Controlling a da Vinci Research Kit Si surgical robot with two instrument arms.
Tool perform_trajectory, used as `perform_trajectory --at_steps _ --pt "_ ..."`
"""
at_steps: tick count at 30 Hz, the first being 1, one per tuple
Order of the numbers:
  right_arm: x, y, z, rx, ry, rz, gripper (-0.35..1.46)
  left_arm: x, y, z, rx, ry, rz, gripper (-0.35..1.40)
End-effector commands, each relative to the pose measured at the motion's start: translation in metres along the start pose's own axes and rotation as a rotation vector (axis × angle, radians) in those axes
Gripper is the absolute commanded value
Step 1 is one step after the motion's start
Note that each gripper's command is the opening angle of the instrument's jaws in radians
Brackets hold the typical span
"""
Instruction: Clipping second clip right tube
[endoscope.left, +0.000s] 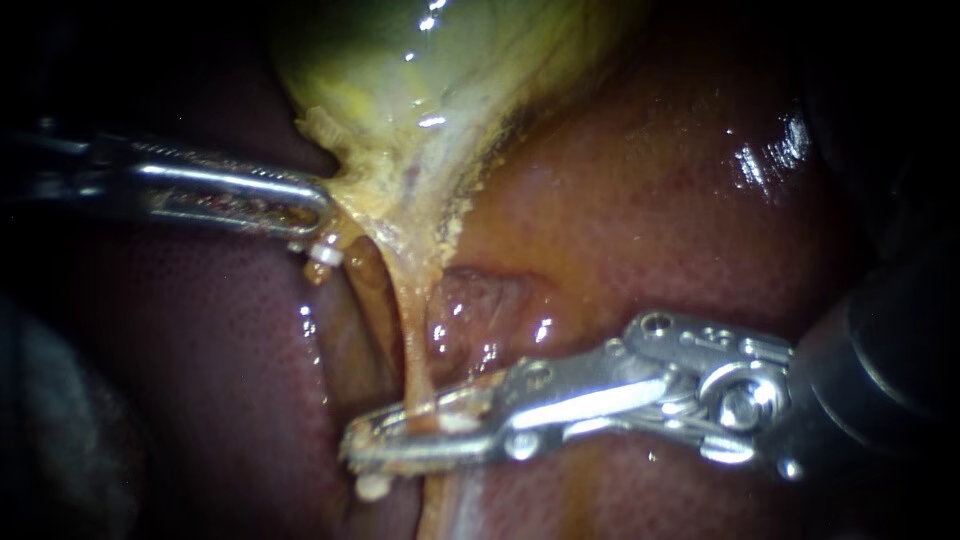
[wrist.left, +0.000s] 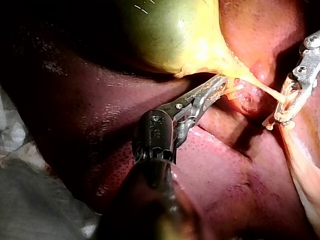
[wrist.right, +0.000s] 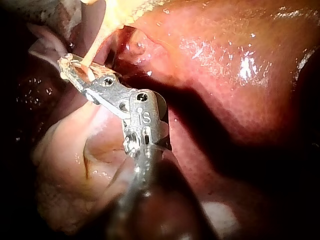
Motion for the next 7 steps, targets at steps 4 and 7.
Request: perform_trajectory --at_steps 4,7 --pt "-0.0001 0.0001 0.0001 -0.001 0.0 -0.002 -0.35 0.0 0.0 0.0 0.0 0.0 0.0 -0.35" --pt "-0.0002 0.0003 0.0001 -0.002 0.0 -0.002 -0.35 0.0 0.0 0.0 0.0 0.0 0.0 -0.35"
